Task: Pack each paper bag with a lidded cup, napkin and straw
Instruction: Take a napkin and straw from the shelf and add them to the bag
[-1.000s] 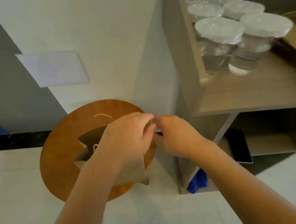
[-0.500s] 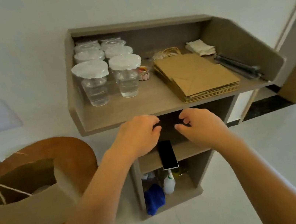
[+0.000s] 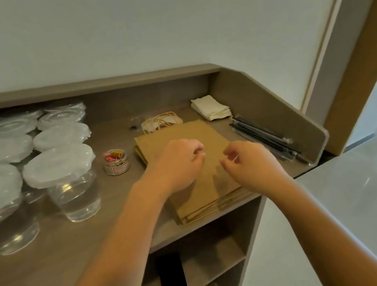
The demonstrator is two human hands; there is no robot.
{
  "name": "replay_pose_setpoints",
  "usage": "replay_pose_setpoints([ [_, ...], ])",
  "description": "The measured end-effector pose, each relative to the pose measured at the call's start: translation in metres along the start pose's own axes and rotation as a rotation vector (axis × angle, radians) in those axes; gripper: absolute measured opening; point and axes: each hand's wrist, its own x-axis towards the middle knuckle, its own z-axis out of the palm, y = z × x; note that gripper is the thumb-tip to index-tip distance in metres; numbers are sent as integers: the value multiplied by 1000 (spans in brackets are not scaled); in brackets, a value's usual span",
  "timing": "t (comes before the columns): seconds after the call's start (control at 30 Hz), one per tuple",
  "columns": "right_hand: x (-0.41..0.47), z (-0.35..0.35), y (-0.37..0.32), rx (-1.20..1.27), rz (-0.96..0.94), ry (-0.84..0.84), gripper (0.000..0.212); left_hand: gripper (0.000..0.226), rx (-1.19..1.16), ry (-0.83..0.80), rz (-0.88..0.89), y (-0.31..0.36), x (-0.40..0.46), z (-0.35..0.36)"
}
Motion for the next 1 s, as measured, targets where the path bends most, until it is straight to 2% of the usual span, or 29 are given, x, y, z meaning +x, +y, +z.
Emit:
replay_pose_setpoints([
  [0.17,80,-9,24,12,5,48,30,26,57,-2,-1,-9,79,0],
  [0.4,173,8,49,73,17,59,19,29,123,-64,-28,-16,137,7],
  [0.63,258,35,75,-58,-61,17,34,28,139,-100,-113,-20,176,19],
  [0.83,302,45,96,121,29,35,37,31,93,-119,-145,-24,193,19],
  [1.0,313,52,98,60,-8,9,36,31,61,-133,-175,-26,201,25],
])
